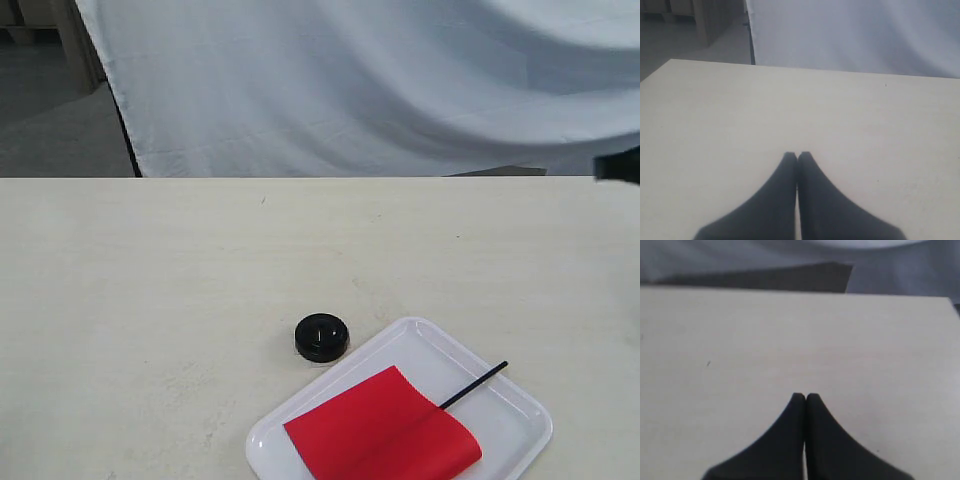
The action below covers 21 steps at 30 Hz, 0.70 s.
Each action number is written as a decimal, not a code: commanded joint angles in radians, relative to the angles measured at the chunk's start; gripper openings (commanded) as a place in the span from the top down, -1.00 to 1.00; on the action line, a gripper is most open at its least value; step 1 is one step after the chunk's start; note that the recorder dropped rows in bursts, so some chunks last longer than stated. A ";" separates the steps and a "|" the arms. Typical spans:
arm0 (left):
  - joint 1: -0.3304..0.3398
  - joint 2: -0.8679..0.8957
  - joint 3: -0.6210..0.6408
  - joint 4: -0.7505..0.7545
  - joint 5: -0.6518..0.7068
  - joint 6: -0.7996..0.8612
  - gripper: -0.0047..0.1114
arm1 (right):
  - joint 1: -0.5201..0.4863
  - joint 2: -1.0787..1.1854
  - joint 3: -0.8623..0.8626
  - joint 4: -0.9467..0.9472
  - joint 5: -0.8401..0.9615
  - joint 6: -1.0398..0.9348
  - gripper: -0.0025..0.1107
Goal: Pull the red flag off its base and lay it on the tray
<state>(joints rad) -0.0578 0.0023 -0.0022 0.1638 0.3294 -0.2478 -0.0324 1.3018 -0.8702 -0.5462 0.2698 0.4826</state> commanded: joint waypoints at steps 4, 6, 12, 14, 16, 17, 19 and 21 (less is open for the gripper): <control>0.000 -0.002 0.002 -0.003 -0.009 0.005 0.92 | -0.139 -0.237 0.176 0.019 -0.251 0.125 0.96; 0.000 -0.002 0.002 -0.003 -0.009 0.005 0.92 | -0.134 -0.308 0.227 0.019 -0.328 0.108 0.96; 0.000 -0.002 0.002 -0.003 -0.009 0.005 0.92 | -0.135 -0.573 0.335 0.050 -0.421 0.111 0.96; 0.000 -0.002 0.002 -0.003 -0.009 0.005 0.92 | -0.135 -0.688 0.355 0.053 -0.412 0.116 0.96; 0.000 -0.002 0.002 -0.003 -0.009 0.005 0.92 | -0.132 -0.810 0.375 0.053 -0.393 0.116 0.96; 0.000 -0.002 0.002 -0.003 -0.009 0.005 0.92 | -0.127 -0.871 0.381 0.053 -0.377 0.116 0.96; 0.000 -0.002 0.002 -0.003 -0.009 0.005 0.92 | -0.101 -0.988 0.397 0.053 -0.351 0.120 0.96; 0.000 -0.002 0.002 -0.003 -0.009 0.005 0.92 | -0.071 -1.098 0.420 0.053 -0.337 0.120 0.96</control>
<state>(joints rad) -0.0578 0.0023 -0.0022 0.1638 0.3294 -0.2478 -0.1333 0.3369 -0.4764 -0.4979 -0.0964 0.5997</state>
